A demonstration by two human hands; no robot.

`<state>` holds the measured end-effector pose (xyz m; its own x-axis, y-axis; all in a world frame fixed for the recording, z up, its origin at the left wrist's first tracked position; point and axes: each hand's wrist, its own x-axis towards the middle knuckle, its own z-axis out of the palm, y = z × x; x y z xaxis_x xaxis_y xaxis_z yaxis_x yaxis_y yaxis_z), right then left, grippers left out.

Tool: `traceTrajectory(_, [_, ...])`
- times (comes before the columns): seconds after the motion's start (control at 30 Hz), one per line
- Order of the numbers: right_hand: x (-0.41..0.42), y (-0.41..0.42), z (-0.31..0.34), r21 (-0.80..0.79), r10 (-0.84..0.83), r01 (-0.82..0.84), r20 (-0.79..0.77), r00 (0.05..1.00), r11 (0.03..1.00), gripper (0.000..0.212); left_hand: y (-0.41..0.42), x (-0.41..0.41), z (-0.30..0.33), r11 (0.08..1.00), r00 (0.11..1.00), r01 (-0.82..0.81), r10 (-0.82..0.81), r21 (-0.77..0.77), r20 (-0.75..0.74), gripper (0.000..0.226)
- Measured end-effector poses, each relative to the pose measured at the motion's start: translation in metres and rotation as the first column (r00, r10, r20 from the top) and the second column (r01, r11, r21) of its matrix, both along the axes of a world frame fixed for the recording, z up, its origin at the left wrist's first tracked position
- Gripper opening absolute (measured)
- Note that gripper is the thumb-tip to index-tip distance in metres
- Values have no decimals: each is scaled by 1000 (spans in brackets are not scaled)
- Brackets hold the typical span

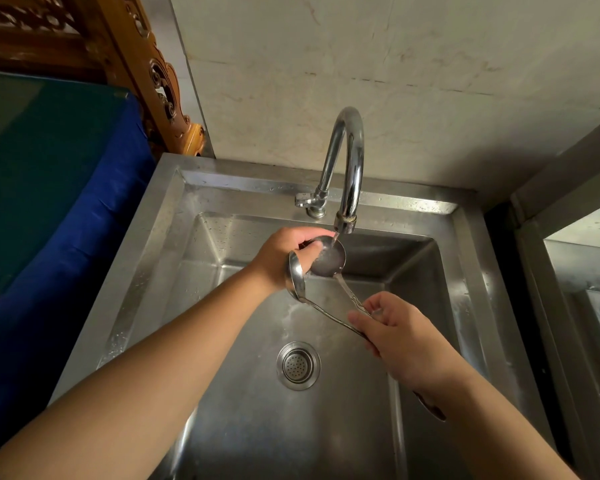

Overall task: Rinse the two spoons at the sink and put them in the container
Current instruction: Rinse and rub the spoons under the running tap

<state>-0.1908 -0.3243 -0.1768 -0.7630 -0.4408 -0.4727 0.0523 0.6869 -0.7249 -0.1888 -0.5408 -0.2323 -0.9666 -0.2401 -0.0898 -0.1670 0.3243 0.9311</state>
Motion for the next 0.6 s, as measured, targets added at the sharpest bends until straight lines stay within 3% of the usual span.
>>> traceTrajectory(0.17, [1, -1, 1, -12, 4, -3, 15, 1000, 1000, 20, -6, 8, 3, 952, 993, 70, -94, 298, 66, 45])
traceTrajectory(0.3, [2, -1, 2, -3, 17, -17, -5, 1000, 1000, 19, -4, 10, -4, 921, 996, 45, -73, 387, 58, 56])
traceTrajectory(0.4, [4, 0, 2, -1, 15, -15, -1, 1000, 1000, 18, 4, 7, -6, 952, 997, -67, 54, 300, 53, 44])
traceTrajectory(0.53, [8, -1, 2, 31, 28, -26, -46, 999, 999, 17, 15, 1, -8, 977, 980, -200, 200, 69, 9, 22])
traceTrajectory(0.6, [10, -1, 1, 49, 24, -20, -79, 997, 999, 17, 17, 0, -9, 977, 978, -207, 209, 56, -19, 20])
